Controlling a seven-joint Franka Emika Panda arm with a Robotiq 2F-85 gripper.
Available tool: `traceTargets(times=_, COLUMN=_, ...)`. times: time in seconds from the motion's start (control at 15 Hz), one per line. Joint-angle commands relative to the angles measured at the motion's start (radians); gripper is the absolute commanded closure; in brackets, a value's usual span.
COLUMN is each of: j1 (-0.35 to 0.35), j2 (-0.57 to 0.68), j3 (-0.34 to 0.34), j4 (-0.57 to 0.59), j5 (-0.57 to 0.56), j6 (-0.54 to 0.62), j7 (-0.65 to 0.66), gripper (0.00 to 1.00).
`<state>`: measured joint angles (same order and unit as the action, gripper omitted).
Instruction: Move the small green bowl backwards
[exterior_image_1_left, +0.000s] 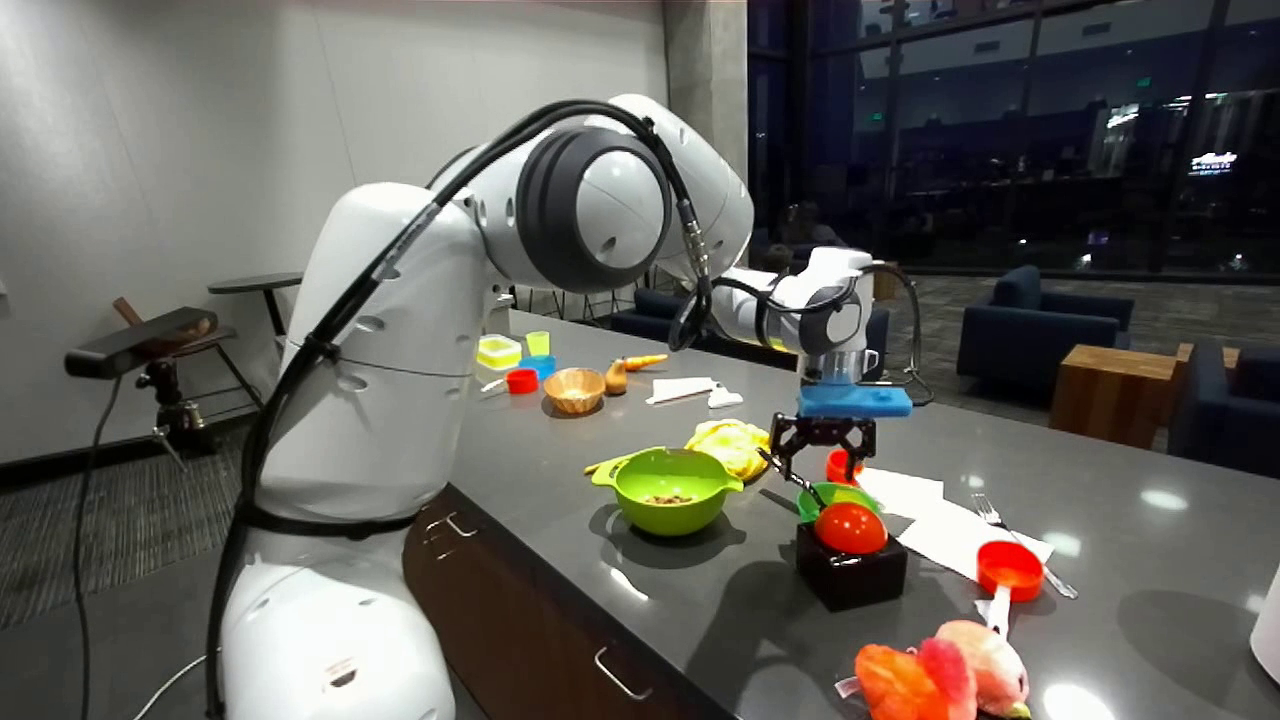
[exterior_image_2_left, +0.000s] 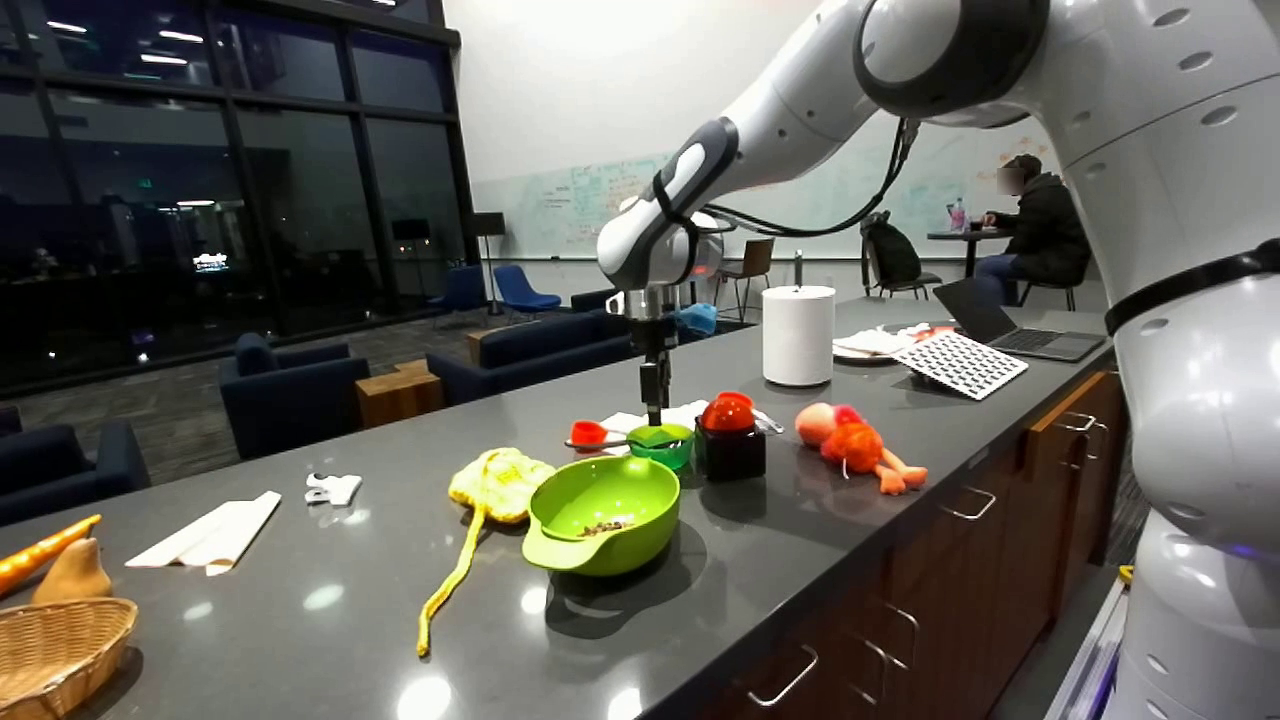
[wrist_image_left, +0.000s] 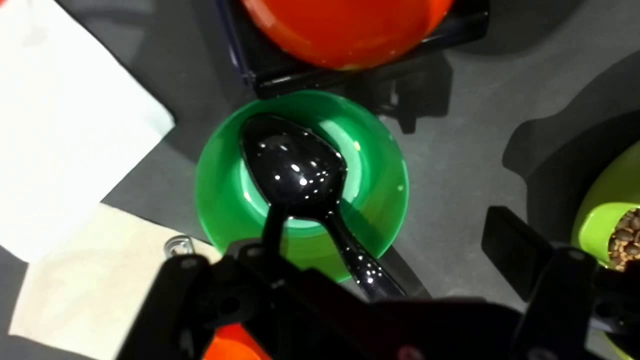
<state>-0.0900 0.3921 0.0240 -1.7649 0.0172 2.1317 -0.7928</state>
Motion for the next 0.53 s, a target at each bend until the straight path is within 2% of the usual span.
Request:
traceTargets(times=0.0, j1=0.0, j2=0.07, j3=-0.006, j4=0.131, j5=-0.063, j6=-0.064, j7=0.004, gripper=0.0)
traceTargets(times=0.47, j1=-0.015, j2=0.229, j3=-0.012, j4=0.322, j5=-0.095, j6=-0.108, j7=0.003, gripper=0.0)
